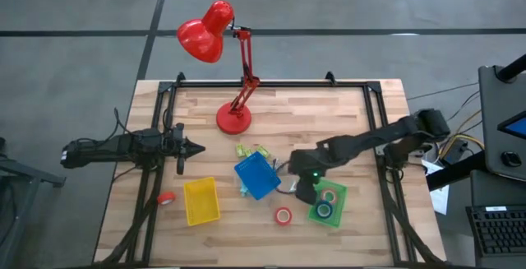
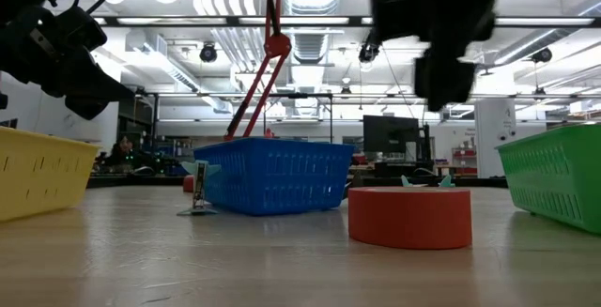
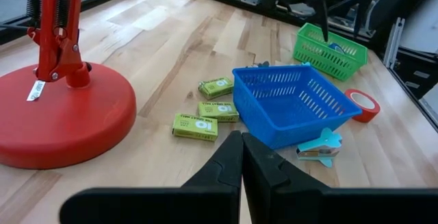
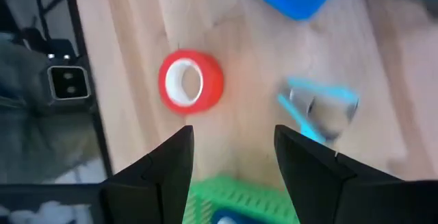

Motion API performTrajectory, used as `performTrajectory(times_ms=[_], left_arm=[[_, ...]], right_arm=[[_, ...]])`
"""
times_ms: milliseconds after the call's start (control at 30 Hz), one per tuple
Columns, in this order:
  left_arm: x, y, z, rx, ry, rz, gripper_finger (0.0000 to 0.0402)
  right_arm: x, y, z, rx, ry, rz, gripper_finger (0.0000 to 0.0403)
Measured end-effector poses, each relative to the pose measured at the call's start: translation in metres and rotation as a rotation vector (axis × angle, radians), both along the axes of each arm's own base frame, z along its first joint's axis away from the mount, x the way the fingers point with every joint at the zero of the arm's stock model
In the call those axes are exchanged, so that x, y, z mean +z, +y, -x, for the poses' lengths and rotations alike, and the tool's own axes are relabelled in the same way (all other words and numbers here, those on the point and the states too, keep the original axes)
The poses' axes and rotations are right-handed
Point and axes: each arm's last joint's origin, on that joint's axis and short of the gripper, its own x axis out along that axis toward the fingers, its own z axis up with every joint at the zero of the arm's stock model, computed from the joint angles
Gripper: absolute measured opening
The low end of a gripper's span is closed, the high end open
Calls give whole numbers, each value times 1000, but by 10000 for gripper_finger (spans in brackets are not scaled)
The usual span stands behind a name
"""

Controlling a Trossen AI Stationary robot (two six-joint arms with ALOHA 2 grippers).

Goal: Pick and place Stapler, Stapler remover, tape
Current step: Put the right orange tape into the green bin

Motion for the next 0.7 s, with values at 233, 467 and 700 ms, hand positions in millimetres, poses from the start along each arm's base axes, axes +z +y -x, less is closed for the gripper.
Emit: performTrajectory(times_ms=[233, 467, 700], left_arm=[[0, 0, 0, 0, 3, 0, 7], [0, 0, 0, 0, 3, 0, 7], [0, 0, 0, 1, 3, 0, 7]], right_arm=[[-7, 12, -31, 200, -24, 92, 198], [-19, 27, -59, 242, 4, 105, 198], [-32, 44, -78, 266, 116, 149, 187]])
